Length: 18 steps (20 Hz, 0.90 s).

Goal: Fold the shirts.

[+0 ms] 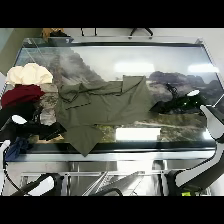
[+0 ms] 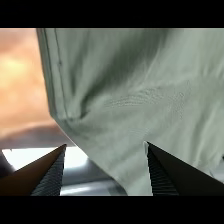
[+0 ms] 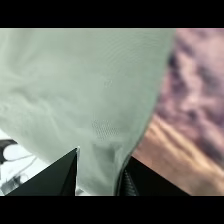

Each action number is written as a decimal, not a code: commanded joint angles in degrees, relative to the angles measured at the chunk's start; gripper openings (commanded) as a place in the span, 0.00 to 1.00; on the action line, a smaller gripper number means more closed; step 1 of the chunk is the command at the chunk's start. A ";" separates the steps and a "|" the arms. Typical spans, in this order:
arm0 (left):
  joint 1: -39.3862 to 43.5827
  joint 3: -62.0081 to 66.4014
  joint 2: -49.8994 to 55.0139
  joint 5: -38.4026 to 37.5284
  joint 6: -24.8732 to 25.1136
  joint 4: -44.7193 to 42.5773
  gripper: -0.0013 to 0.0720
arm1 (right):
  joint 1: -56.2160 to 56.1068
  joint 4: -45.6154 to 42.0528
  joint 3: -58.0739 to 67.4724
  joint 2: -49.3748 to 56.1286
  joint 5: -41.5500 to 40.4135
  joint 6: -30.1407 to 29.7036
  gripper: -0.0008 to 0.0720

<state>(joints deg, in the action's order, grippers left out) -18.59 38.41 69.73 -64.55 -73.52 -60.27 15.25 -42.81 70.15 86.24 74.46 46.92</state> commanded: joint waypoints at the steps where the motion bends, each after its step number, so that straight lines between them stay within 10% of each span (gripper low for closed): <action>1: -1.79 3.91 -0.07 -0.39 0.04 -1.25 0.75 | -1.22 -1.16 -0.09 0.26 -0.44 0.02 0.48; 15: 0.85 7.69 16.17 3.78 6.21 3.50 0.75 | -1.77 -1.14 -0.07 0.20 -0.42 0.48 0.47; 16: 1.42 7.69 16.13 4.74 6.21 3.76 0.66 | -1.77 -1.14 -0.07 0.13 -0.39 0.50 0.47; 18: 1.51 7.72 16.13 4.28 9.20 7.48 0.17 | -1.77 -1.14 0.09 0.09 0.92 0.48 0.24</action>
<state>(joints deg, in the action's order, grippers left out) -18.00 46.13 85.03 -61.91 -66.92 -55.35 13.50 -43.62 70.08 86.43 73.41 47.24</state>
